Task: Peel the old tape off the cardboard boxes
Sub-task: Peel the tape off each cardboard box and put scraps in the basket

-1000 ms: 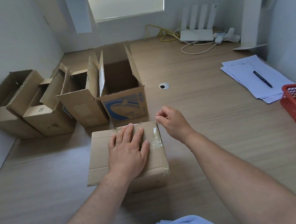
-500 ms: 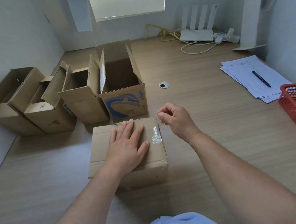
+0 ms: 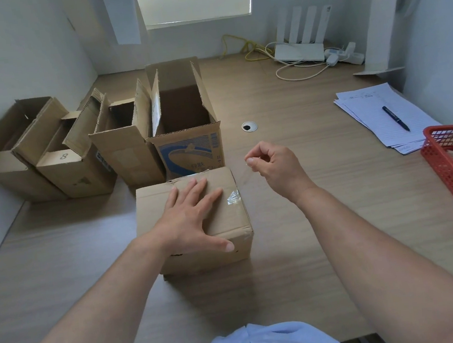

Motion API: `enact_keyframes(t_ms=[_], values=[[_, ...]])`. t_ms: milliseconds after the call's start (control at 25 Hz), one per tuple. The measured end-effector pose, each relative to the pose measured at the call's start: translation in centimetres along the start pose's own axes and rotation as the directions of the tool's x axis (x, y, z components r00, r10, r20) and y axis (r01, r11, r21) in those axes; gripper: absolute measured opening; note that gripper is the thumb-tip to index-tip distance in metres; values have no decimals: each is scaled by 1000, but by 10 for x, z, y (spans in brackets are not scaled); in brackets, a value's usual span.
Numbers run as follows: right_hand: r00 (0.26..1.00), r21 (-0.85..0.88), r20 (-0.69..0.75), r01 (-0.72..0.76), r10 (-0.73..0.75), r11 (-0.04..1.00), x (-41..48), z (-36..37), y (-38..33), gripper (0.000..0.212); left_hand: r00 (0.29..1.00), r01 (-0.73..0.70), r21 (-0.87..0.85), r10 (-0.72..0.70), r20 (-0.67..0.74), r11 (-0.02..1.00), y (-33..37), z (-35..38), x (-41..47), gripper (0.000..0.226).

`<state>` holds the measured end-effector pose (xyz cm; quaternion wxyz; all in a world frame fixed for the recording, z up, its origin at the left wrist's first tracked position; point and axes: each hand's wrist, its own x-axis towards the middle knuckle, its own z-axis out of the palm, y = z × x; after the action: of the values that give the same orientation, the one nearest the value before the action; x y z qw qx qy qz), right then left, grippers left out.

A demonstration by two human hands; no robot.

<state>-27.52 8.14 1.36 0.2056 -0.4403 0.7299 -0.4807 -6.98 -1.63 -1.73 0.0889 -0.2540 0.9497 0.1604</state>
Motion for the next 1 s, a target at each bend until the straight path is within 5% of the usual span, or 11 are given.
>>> enact_keyframes(t_ms=[440, 560, 680, 760, 1000], values=[[995, -8, -79, 54, -54, 999, -20, 0, 12, 12, 996, 1, 33, 2, -92, 999, -2, 6, 3, 106], [989, -86, -148, 17, -29, 996, -23, -3, 19, 49, 994, 8, 36, -3, -112, 999, -1, 4, 2, 107], [954, -279, -234, 121, -189, 953, -44, 0, 27, 30, 992, 63, -7, -63, -113, 998, -4, -7, 11, 109], [925, -431, -154, 253, -347, 866, -63, 11, 32, 20, 992, 95, -19, -97, -79, 995, -7, -17, 20, 108], [877, -576, -105, 330, -468, 748, -74, 39, 32, 37, 990, 131, -36, -133, -55, 991, -8, -21, 32, 108]])
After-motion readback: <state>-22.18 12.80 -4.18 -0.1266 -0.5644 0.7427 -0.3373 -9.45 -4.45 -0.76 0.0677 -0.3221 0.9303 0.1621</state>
